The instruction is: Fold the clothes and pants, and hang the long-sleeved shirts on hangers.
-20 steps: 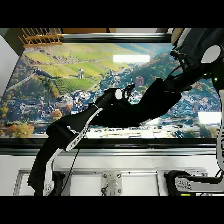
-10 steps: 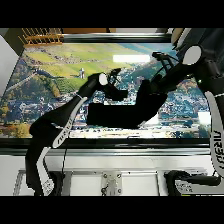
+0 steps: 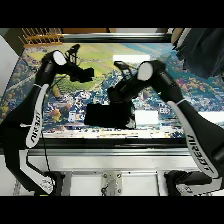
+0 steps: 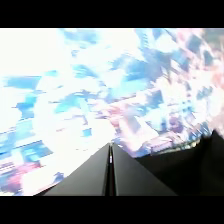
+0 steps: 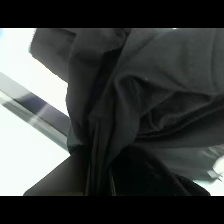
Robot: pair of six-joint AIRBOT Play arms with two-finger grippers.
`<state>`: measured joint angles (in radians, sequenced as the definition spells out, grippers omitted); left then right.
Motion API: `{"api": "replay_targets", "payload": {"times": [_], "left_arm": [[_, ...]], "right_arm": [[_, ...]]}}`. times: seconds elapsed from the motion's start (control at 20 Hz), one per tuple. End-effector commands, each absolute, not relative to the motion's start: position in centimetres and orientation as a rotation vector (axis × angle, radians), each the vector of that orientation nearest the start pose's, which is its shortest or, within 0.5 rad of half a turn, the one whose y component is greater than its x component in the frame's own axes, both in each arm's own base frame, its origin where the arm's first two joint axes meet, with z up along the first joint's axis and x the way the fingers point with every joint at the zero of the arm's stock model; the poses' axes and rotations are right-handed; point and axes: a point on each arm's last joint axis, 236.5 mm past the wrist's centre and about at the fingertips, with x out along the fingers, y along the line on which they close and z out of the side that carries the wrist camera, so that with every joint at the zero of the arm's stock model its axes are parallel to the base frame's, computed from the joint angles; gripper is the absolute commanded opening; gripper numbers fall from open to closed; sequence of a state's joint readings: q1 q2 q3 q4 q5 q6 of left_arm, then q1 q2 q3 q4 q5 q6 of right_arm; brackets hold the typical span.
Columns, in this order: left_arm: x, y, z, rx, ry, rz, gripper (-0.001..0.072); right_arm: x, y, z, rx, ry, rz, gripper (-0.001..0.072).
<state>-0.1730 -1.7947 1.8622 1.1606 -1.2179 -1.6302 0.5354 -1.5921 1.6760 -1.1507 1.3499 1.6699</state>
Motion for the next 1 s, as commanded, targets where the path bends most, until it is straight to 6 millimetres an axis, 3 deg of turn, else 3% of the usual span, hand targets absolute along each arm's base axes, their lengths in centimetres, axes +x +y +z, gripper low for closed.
{"api": "replay_targets", "payload": {"times": [0.0, 0.05, 0.1, 0.15, 0.25, 0.3, 0.4, 0.5, 0.6, 0.85, 0.95], "left_arm": [[51.5, -13.7, 6.3, -0.33, 1.171, -0.321, 0.0012], [51.5, -13.0, 6.8, -0.335, 1.164, -0.313, 0.0012], [51.5, -12.5, 7.3, -0.339, 1.154, -0.306, 0.0012], [51.5, -12.3, 7.8, -0.34, 1.143, -0.303, 0.0012], [51.5, -11.3, 8.7, -0.342, 1.122, -0.289, 0.0012], [51.5, -10.7, 9.1, -0.331, 1.11, -0.275, 0.0012], [51.0, -9.9, 9.9, -0.3, 1.09, -0.25, 0.0012], [49.9, -9.3, 10.0, -0.284, 1.08, -0.228, 0.0012], [47.7, -9.5, 9.0, -0.278, 1.108, -0.233, 0.0012], [41.3, -12.6, 4.9, -0.262, 1.202, -0.285, 0.0012], [39.5, -15.1, 3.9, -0.272, 1.213, -0.334, 0.0012]], "right_arm": [[34.1, 39.8, 3.7, 0.159, 1.335, 0.765, 0.003], [34.0, 42.1, 2.8, 0.196, 1.32, 0.789, 0.0148], [33.9, 44.3, 2.3, 0.251, 1.298, 0.812, 0.0438], [33.9, 46.3, 2.3, 0.305, 1.268, 0.841, 0.0651], [33.8, 48.9, 4.3, 0.416, 1.211, 0.925, 0.0678], [34.2, 49.2, 6.0, 0.451, 1.172, 0.958, 0.0677], [35.2, 47.4, 8.7, 0.408, 1.093, 0.992, 0.0668], [36.2, 43.8, 9.8, 0.344, 1.067, 0.986, 0.0668], [37.0, 37.7, 8.3, 0.316, 1.12, 0.896, 0.0668], [35.3, 21.5, -1.0, 0.48, 1.34, 0.529, 0.0669], [34.3, 17.2, -4.7, 0.59, 1.398, 0.397, 0.072]]}}
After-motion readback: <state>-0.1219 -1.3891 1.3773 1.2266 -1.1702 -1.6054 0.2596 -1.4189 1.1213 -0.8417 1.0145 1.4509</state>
